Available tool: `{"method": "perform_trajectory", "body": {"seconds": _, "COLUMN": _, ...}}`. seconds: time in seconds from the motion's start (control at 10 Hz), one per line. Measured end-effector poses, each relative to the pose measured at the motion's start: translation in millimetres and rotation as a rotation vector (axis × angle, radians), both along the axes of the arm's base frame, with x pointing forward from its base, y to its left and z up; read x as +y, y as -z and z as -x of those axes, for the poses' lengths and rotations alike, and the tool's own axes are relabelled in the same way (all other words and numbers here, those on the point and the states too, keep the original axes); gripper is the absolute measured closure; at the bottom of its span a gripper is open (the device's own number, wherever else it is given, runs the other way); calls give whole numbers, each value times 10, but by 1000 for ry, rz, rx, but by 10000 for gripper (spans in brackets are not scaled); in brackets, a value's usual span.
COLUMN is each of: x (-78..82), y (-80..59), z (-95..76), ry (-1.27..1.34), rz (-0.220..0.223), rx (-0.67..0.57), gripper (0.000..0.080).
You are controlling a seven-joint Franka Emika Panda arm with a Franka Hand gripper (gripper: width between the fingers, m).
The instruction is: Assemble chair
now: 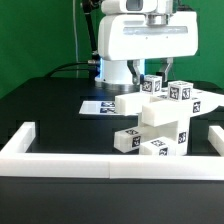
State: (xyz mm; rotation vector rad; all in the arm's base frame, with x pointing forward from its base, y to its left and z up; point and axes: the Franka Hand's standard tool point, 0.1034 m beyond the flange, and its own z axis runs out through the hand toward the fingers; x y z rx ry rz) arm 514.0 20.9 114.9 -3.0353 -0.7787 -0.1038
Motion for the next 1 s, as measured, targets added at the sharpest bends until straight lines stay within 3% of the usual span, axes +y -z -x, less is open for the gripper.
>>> {"method": "perform_trajectory", "body": {"seconds": 0.1, "x": -1, "y": 0, "z": 0, "ry": 18, "rz": -1, "rx": 0, "gripper": 513}}
{"method": "perform_trajectory", "body": {"seconds": 0.6, "x": -1, "y": -5, "z": -15, "ry": 348, "rz": -23, "rx": 6, "gripper": 513}}
{"method": "perform_trajectory", "body": {"seconds": 1.0, "x": -1, "y": -10, "z": -14, "ry": 377, "rz": -24, "rx": 7, "gripper": 512}}
